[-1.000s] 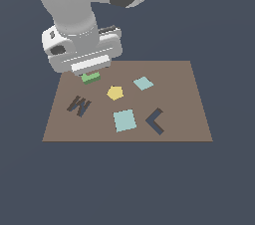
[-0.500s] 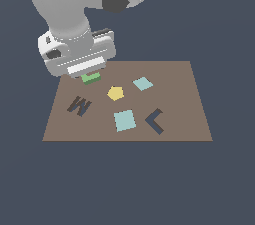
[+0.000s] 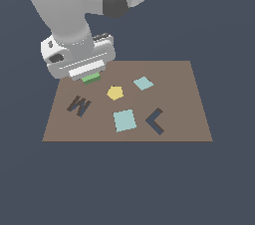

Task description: Insert a designated object into the corresponding slot on a board.

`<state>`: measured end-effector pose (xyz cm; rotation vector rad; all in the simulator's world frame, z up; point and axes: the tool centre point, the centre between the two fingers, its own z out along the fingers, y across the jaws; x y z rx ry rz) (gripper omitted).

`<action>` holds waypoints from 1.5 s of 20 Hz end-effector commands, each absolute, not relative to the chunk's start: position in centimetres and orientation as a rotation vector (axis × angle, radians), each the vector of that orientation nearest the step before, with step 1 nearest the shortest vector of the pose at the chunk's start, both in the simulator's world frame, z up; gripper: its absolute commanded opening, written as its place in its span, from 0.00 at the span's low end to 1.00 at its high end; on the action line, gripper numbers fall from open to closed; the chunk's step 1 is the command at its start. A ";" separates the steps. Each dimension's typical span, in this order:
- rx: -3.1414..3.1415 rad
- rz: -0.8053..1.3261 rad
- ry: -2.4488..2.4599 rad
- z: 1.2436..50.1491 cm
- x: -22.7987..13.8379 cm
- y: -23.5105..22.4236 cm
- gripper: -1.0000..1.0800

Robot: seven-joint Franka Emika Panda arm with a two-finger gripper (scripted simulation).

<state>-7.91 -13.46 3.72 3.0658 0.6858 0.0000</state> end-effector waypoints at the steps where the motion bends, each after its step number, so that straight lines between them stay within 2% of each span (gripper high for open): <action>1: 3.065 0.000 0.688 3.1 -7.9 -13.5 0.96; 3: 3.065 0.000 0.688 3.0 -7.9 -13.5 0.96; 4: 3.065 0.000 0.688 3.0 -7.9 -13.5 0.00; 30: 3.085 0.000 0.591 3.4 -8.0 -12.1 0.00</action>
